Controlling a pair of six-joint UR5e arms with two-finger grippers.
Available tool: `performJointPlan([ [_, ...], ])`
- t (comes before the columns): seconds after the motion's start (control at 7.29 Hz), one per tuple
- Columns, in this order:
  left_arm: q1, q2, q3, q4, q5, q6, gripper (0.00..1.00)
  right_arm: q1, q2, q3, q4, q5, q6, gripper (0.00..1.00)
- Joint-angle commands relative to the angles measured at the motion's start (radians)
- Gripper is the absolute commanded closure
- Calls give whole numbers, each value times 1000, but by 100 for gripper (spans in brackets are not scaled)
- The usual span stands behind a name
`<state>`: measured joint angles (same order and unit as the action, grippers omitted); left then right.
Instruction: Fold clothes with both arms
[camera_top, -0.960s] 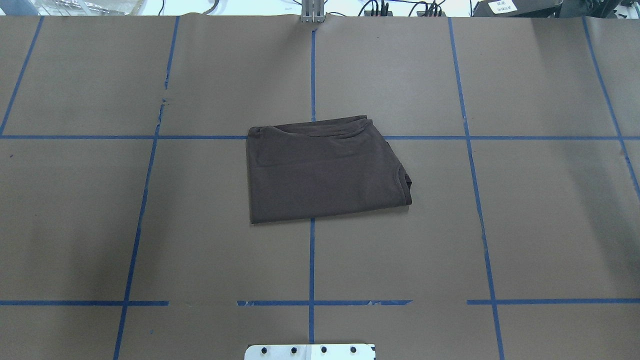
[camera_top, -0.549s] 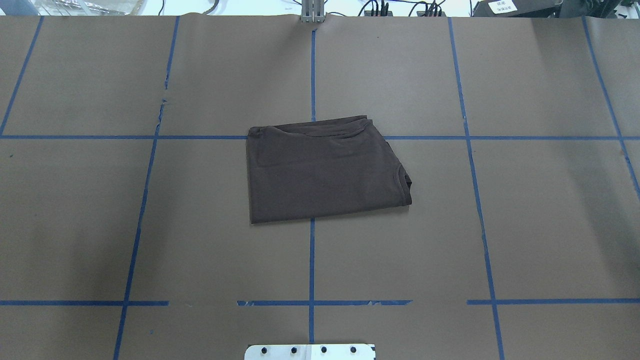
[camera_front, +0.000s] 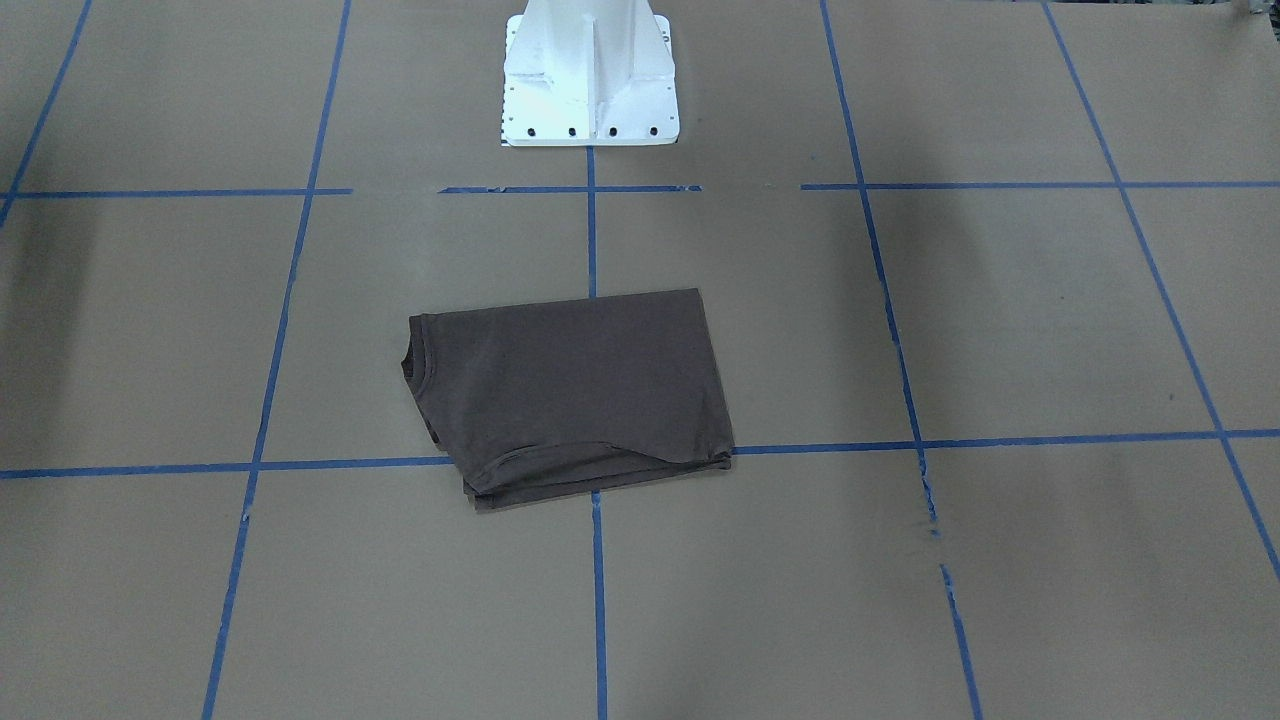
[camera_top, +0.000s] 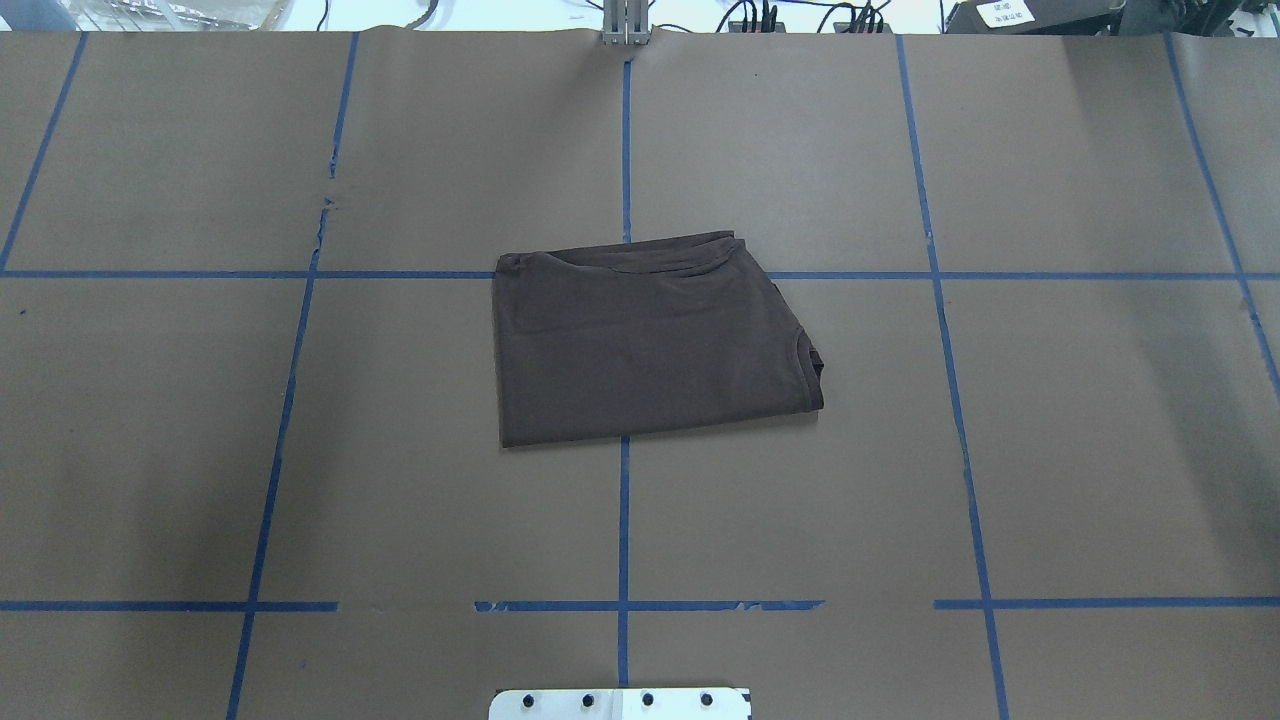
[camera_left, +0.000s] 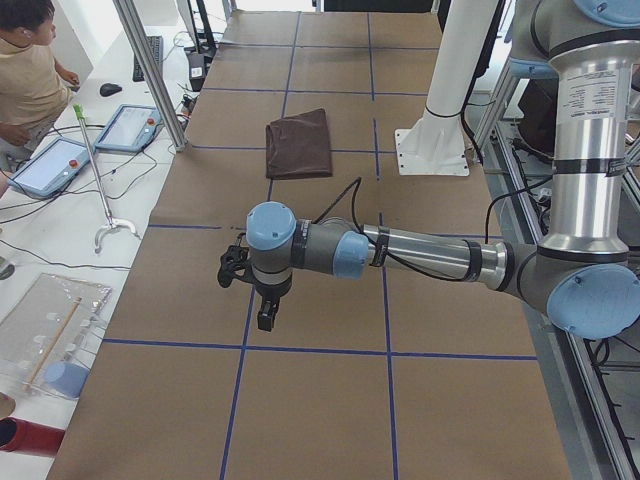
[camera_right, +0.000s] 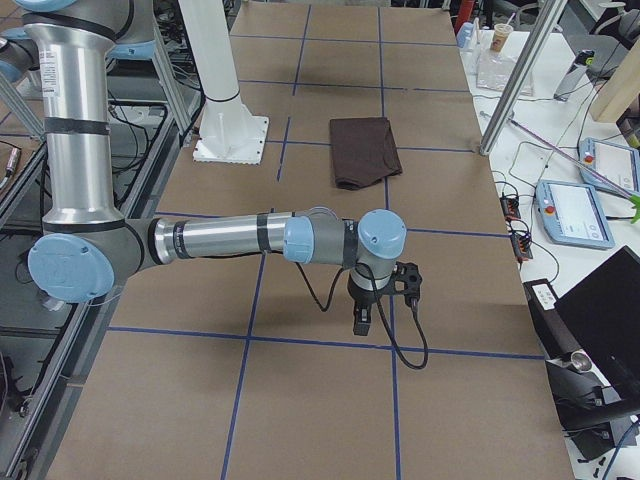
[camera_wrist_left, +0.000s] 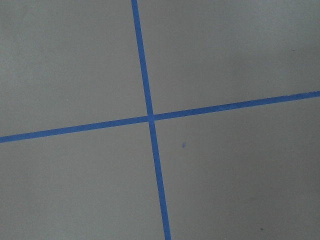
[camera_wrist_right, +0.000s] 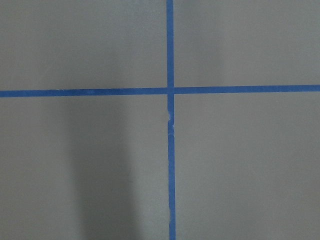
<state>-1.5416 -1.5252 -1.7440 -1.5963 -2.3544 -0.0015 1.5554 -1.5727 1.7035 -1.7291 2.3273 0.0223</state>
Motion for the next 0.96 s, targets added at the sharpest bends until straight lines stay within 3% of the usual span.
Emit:
performJointPlan([
  [0.0,2,0,9,79,0,0,0,0,-1,1,0,0,1,0],
  [0.82,5,-13,4,72,-13,0,0,0,-1,5,0,1,1,0],
])
